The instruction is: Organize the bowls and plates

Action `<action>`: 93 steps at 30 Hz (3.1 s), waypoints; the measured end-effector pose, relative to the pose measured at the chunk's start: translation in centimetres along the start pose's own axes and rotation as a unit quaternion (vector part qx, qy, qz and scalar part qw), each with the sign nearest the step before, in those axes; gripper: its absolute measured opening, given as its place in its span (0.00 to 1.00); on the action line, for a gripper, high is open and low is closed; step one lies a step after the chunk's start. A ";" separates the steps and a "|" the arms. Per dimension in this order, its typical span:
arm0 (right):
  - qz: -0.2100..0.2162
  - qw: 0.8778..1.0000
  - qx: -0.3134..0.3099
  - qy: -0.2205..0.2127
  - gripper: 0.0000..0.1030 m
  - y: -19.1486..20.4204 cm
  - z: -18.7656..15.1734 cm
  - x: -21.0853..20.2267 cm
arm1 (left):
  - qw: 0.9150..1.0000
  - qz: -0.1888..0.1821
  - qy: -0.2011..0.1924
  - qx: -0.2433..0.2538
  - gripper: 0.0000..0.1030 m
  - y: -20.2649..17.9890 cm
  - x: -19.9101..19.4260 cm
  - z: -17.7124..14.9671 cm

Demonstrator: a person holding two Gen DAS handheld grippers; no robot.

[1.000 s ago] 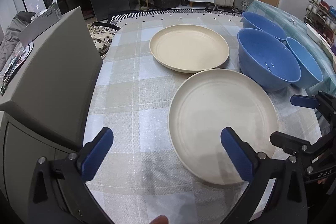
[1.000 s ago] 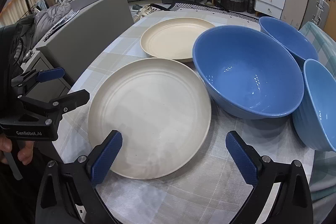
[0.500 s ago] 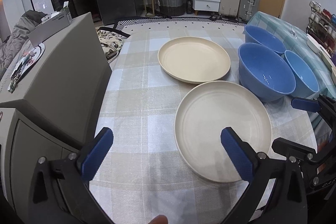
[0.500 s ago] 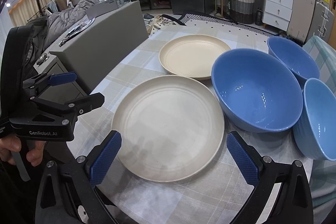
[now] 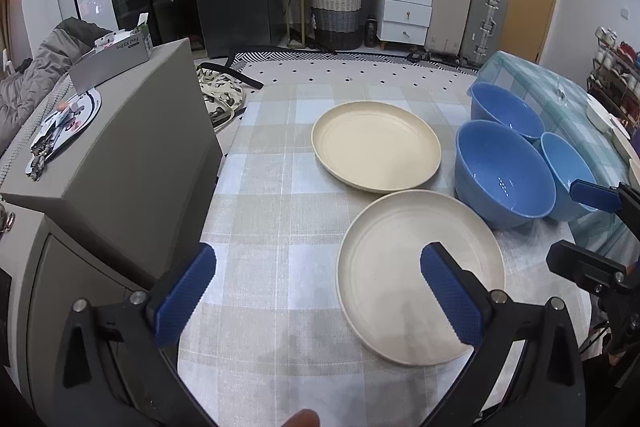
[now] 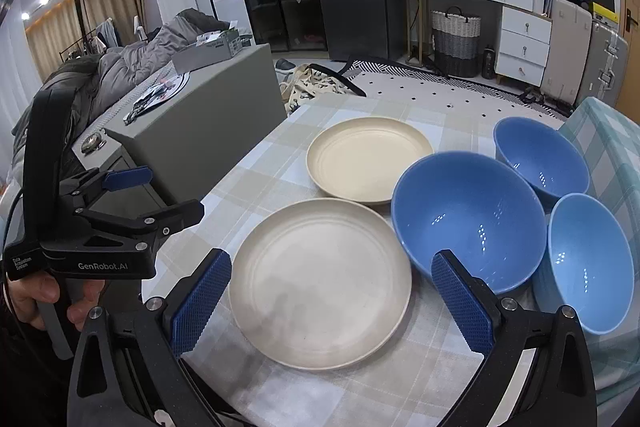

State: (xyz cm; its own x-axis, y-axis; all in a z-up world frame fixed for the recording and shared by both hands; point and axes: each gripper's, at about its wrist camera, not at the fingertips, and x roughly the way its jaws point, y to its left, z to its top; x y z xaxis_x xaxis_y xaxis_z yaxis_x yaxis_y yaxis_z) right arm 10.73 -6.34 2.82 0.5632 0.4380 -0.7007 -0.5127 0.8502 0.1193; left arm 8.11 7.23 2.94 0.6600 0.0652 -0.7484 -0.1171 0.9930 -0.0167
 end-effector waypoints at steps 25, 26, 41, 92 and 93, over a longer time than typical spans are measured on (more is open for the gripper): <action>-0.028 0.999 0.025 -0.028 0.99 -5.3 5.5 0.0 | 1.000 -0.004 -0.012 0.001 1.00 -1.7 3.3 6.4; -0.029 0.999 0.023 -0.028 0.99 -5.3 5.7 0.1 | 1.000 -0.004 -0.013 -0.002 1.00 -1.7 3.4 6.9; -0.037 0.999 0.025 -0.009 0.99 -7.7 10.5 3.1 | 1.000 0.007 -0.003 -0.030 1.00 -0.2 7.8 9.7; -0.042 0.978 0.017 0.204 0.78 -14.4 14.7 23.5 | 0.988 -0.013 0.137 -0.063 0.90 0.4 20.0 9.3; -0.040 0.977 0.016 0.209 0.78 -14.4 14.7 23.9 | 0.988 -0.013 0.139 -0.063 0.90 0.3 20.2 9.2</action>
State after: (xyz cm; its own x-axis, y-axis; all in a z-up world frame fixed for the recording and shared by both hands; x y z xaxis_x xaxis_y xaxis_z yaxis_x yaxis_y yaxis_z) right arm 41.12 -3.84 -5.34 0.2825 0.2174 -0.9343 -0.4532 0.8887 0.0697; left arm 28.20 9.79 -6.05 0.4366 -0.0070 -0.8996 -0.2057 0.9727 -0.1074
